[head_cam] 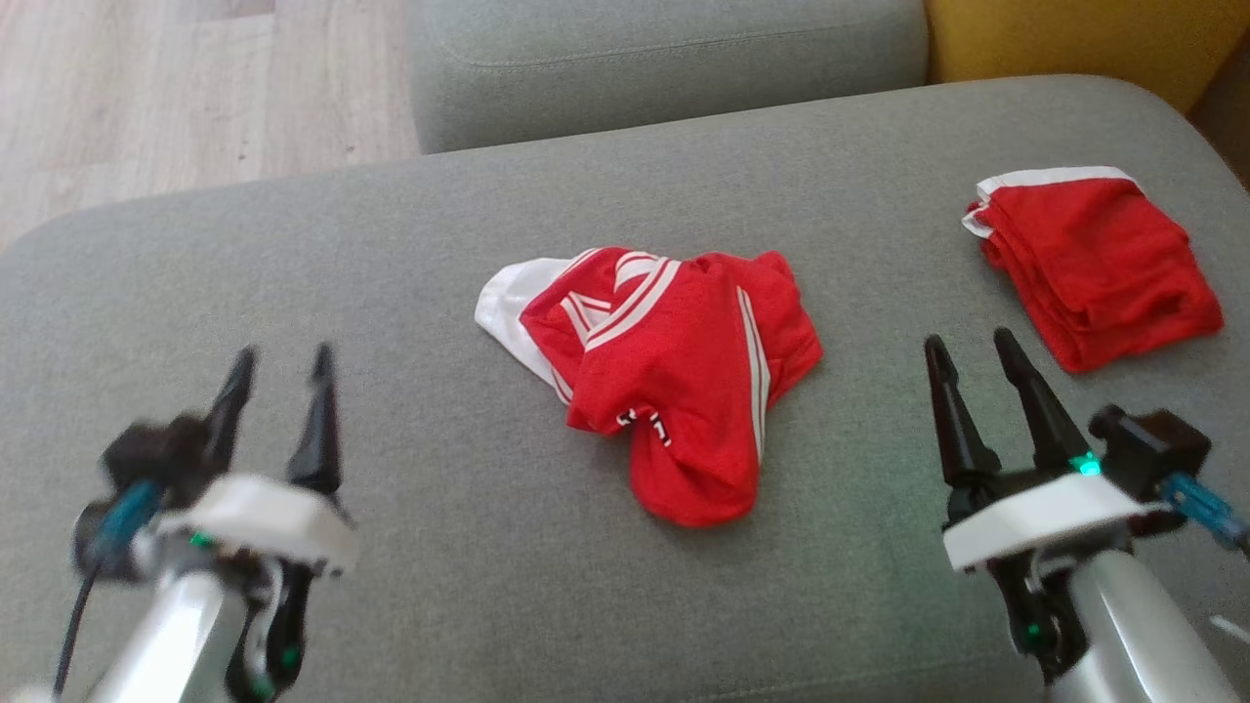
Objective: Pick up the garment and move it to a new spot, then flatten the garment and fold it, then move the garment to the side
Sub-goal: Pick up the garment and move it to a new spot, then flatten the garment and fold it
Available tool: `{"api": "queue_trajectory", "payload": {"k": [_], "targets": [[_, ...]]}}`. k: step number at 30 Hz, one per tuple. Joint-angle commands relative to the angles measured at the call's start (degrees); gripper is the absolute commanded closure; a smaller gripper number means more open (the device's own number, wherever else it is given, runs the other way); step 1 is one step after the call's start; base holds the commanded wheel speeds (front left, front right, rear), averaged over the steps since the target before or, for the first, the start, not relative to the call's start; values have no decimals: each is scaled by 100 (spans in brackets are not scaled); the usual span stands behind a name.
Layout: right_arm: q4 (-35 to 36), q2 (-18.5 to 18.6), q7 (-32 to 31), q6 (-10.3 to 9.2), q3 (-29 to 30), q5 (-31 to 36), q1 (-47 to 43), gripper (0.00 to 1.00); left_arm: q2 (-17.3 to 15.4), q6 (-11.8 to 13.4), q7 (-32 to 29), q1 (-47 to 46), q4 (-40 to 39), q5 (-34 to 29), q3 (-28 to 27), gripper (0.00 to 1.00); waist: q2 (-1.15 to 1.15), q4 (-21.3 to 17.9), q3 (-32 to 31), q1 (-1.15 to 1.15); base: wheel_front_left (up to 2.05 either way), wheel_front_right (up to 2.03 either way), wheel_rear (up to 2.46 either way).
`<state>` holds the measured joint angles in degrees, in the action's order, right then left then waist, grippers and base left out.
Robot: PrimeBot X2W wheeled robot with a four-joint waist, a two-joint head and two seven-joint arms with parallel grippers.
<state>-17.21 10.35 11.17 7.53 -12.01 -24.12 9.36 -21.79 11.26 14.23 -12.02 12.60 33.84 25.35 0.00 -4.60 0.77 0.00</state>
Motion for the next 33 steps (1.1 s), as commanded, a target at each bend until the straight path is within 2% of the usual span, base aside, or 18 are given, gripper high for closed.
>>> {"api": "queue_trajectory", "payload": {"k": [1,3,6,10,19,21,23,26,29,30,33], "targets": [[217,19,57,-4,-55,36,-21,0,-185,85,73,-234,-347,-143,-406,0,0,14,0,0,0,0,0],[238,11,79,-4,16,59,-89,0,-85,243,74,206,-642,-360,-666,0,0,50,-11,0,0,0,0],[259,17,83,-4,90,119,-161,0,109,287,75,654,-896,-597,-928,0,0,79,-18,0,0,0,0],[349,32,54,-4,182,207,-172,0,344,115,75,916,-966,-853,-1161,0,0,104,-21,0,0,0,0],[418,-6,1,-4,167,238,-152,0,575,-169,76,904,-718,-1056,-1375,0,0,-2,-3,0,0,0,0],[415,-15,-4,-4,178,234,-158,0,617,-236,76,901,-661,-1053,-1375,0,0,-28,4,0,0,0,0],[420,-15,-1,-4,203,230,-163,0,762,-407,17,868,-563,-793,-1357,0,0,-33,20,0,0,0,0],[433,-17,3,-4,252,231,-154,0,778,-786,-415,510,-489,-590,-1116,0,0,-22,51,0,0,0,0],[455,-42,-10,-4,249,250,-76,0,664,-1183,-1316,-174,-427,-463,-782,0,0,-95,95,0,0,0,0],[455,-42,-10,-4,249,250,-76,0,664,-1183,-1316,-174,-427,-463,-782,0,0,-95,95,0,0,0,0],[468,-114,13,-4,236,250,14,0,570,-1485,-2442,-996,-324,-340,-444,0,0,-256,189,0,0,0,0]]}}
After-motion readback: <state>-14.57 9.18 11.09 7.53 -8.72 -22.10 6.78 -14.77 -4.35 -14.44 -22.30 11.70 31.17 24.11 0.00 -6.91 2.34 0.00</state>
